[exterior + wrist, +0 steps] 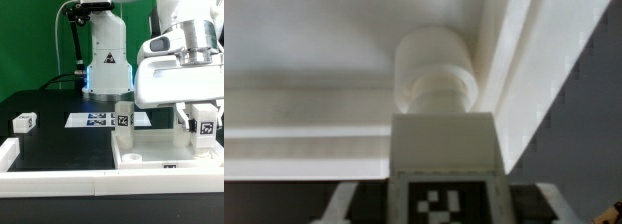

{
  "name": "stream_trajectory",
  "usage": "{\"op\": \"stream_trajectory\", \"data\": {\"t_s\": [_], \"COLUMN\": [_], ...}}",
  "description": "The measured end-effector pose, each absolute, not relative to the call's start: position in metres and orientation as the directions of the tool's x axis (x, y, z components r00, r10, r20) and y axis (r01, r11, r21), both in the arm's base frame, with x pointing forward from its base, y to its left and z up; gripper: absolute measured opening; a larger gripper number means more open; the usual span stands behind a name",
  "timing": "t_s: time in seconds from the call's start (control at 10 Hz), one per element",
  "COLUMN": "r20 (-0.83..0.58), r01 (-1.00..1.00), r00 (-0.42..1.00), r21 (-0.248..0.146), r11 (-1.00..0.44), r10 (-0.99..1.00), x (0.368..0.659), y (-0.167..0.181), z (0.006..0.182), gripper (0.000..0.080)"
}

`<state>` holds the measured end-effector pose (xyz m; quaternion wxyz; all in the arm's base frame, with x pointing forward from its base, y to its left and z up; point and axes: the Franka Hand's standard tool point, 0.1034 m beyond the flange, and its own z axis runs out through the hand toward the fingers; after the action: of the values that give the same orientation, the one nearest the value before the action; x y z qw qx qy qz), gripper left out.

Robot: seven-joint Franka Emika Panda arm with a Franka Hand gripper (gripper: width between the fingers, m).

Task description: Assemble square table

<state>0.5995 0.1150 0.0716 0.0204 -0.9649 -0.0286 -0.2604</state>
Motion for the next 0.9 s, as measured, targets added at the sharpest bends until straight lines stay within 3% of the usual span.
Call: {"op": "stream_trajectory", "data": {"t_s": [0.3,0.9], "r20": [0.503,0.51], "r01": [0.068,0.07], "r00": [0.863,0.859], "r21": [-0.019,-0.015], "r11": [-0.997,-0.997], "r10": [0.05,0.052], "x": [0.5965,0.5973], "y": [0.1162,0.1149], "z": [0.0631,0.0632], "gripper": [0.0287,0.0287]}}
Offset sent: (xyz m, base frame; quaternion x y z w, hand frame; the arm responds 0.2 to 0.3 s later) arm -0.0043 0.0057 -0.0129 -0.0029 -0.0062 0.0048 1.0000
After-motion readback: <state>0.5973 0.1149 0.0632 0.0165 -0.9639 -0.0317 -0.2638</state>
